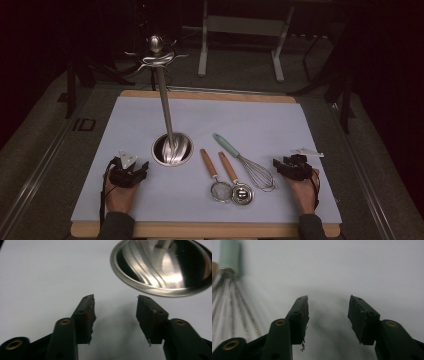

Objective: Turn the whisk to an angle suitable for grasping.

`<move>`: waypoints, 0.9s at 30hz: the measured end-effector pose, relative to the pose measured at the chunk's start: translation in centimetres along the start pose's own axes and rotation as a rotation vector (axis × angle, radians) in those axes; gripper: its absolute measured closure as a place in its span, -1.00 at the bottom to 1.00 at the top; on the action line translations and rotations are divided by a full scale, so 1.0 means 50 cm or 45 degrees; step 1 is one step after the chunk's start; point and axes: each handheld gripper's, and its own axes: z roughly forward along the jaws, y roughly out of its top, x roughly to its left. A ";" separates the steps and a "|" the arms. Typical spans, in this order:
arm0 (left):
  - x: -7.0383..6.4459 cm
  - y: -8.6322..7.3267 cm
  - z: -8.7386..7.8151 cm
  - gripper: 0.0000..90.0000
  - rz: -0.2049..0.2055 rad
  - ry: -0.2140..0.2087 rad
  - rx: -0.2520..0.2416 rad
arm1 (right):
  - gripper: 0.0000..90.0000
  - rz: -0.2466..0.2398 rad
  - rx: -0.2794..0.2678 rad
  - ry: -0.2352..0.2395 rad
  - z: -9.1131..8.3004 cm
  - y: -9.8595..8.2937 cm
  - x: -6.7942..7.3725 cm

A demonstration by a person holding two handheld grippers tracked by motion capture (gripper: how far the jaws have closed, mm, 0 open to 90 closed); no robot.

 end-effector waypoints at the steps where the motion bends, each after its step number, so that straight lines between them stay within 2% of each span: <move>1: 0.002 0.000 -0.001 0.17 -0.006 -0.009 -0.005 | 0.13 -0.006 -0.001 0.009 -0.002 0.001 0.003; 5: 0.005 -0.002 -0.003 0.19 -0.031 -0.027 -0.023 | 0.17 -0.032 -0.003 0.035 -0.005 0.006 0.013; 10: 0.013 -0.005 -0.007 0.20 -0.065 -0.059 -0.058 | 0.19 -0.068 0.027 0.077 -0.007 0.015 0.021; 12: 0.015 -0.007 -0.010 0.22 -0.081 -0.067 -0.075 | 0.21 -0.091 0.041 0.121 -0.013 0.032 0.027; 18: 0.014 -0.007 -0.010 0.24 -0.074 -0.067 -0.079 | 0.34 -0.135 0.059 0.170 -0.015 0.061 0.047; 22: 0.010 -0.007 -0.011 0.25 -0.053 -0.053 -0.081 | 0.47 -0.182 0.107 0.200 -0.009 0.085 0.069; 27: 0.012 -0.008 -0.012 0.25 -0.068 -0.059 -0.093 | 0.50 -0.266 0.173 0.234 0.002 0.115 0.106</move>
